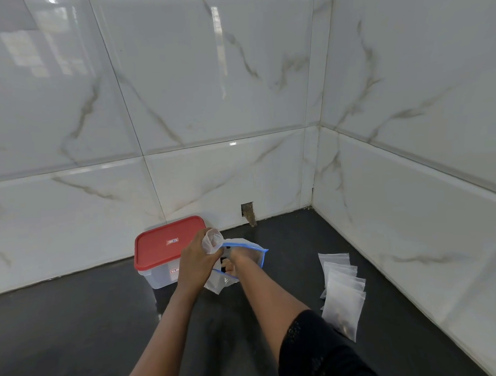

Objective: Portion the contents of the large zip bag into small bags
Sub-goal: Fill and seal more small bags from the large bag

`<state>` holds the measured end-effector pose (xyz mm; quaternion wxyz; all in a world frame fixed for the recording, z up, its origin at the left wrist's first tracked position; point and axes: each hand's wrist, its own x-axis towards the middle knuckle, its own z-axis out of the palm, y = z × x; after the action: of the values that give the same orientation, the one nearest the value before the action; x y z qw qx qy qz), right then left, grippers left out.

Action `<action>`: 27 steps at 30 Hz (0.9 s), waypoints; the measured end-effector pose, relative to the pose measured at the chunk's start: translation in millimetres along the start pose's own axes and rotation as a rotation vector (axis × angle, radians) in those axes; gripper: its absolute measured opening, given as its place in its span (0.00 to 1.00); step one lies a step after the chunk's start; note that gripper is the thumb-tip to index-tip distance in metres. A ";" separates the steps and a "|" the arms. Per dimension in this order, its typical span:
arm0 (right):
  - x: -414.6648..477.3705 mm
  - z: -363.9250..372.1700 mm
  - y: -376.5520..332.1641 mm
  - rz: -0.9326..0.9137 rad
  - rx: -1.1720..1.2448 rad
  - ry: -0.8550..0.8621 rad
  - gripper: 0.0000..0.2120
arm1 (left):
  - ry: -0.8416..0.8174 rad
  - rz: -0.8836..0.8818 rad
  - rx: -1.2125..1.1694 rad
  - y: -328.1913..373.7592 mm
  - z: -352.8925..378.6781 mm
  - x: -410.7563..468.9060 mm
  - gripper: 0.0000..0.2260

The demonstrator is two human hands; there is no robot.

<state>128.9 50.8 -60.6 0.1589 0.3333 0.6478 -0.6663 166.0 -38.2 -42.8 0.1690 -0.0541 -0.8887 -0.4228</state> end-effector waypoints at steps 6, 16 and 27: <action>3.3 -6.5 5.9 0.082 0.130 -0.050 0.13 | -0.023 0.027 0.036 -7.0 4.6 -0.1 0.20; 6.5 -8.4 10.1 0.104 0.228 -0.118 0.10 | -0.029 0.012 0.042 -9.5 14.9 -1.6 0.21; 1.9 -16.9 8.5 -0.053 0.297 -0.067 0.13 | 0.056 -0.023 0.063 -6.9 13.2 -0.9 0.17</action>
<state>137.0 66.7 -67.2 0.1116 0.3134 0.5452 -0.7695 161.8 -32.3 -56.0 0.1907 -0.0264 -0.8971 -0.3977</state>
